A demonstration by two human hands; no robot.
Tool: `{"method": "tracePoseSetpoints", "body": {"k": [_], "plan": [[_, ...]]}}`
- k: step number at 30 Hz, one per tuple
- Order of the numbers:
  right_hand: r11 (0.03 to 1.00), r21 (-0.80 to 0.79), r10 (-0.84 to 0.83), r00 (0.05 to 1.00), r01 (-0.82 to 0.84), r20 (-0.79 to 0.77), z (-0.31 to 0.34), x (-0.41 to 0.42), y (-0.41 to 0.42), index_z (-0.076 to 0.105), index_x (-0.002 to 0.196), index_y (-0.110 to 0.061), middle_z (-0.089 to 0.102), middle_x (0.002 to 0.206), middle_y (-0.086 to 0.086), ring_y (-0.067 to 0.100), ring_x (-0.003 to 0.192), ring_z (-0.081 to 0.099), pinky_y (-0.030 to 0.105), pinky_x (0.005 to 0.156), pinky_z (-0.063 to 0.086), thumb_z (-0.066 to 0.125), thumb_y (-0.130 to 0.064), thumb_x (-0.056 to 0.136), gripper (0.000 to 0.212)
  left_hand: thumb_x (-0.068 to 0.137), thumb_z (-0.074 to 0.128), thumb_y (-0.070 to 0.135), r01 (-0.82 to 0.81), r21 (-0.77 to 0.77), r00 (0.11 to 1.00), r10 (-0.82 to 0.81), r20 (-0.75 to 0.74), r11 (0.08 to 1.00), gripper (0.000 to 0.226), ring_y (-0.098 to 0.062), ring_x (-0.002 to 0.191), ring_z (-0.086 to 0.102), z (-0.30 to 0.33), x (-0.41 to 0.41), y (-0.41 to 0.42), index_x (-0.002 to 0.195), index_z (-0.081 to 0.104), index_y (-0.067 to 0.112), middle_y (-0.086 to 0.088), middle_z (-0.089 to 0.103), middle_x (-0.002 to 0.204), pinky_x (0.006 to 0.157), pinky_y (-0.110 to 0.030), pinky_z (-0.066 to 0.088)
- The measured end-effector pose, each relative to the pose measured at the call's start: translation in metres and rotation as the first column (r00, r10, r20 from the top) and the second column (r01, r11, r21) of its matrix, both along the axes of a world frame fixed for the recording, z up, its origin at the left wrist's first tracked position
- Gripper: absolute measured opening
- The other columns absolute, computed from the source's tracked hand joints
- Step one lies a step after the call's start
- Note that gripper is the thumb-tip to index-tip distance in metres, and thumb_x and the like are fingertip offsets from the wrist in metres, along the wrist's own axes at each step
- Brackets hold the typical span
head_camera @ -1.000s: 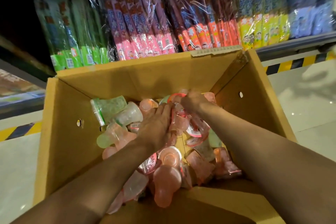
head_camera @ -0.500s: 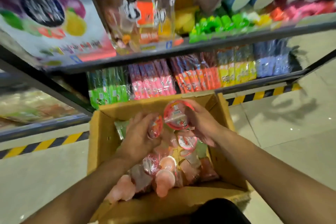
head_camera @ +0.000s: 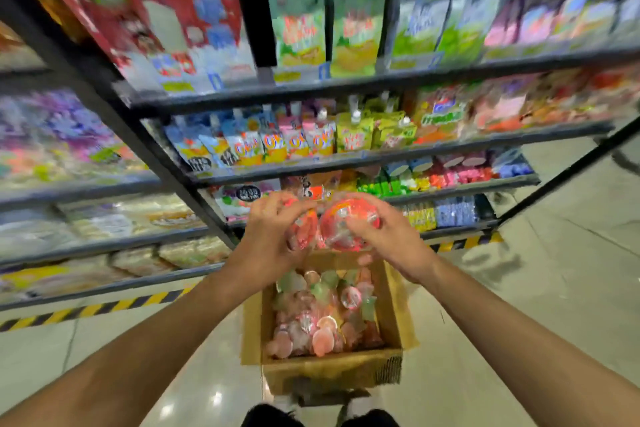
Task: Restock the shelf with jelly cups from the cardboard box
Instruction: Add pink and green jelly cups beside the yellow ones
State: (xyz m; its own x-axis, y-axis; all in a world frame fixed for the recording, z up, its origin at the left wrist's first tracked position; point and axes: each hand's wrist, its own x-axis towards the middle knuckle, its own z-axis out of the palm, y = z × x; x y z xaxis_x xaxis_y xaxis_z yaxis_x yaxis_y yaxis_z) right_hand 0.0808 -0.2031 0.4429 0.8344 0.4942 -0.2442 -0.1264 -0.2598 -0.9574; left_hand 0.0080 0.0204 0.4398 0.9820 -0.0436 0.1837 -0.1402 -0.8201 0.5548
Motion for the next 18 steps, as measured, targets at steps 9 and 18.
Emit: {"method": "tracePoseSetpoints", "body": {"k": [9, 18], "plan": [[0.993, 0.058, 0.090, 0.985, -0.099, 0.145, 0.125, 0.002, -0.014, 0.056, 0.137, -0.037, 0.062, 0.126, -0.010, 0.018, 0.099, 0.070, 0.047, 0.070, 0.061, 0.071, -0.029, 0.093, 0.047, 0.068, 0.079, 0.043, -0.140, 0.000, 0.990, 0.140, 0.023, 0.990, 0.073, -0.019, 0.116, 0.037, 0.119, -0.001, 0.006, 0.136, 0.056, 0.033, 0.010, 0.043, 0.122, 0.105, -0.031, 0.031], [0.994, 0.014, 0.101, 0.952, -0.110, 0.290, 0.189, 0.023, 0.001, 0.055, 0.135, -0.043, 0.062, 0.127, -0.003, 0.025, 0.094, 0.071, 0.040, 0.055, 0.060, 0.069, -0.024, 0.094, 0.048, 0.066, 0.084, 0.054, -0.072, -0.021, 0.997, 0.071, -0.042, 0.997, 0.090, -0.013, 0.120, 0.032, 0.193, 0.021, 0.027, 0.144, 0.043, 0.038, 0.012, 0.046, 0.123, 0.099, -0.026, 0.025]]}}
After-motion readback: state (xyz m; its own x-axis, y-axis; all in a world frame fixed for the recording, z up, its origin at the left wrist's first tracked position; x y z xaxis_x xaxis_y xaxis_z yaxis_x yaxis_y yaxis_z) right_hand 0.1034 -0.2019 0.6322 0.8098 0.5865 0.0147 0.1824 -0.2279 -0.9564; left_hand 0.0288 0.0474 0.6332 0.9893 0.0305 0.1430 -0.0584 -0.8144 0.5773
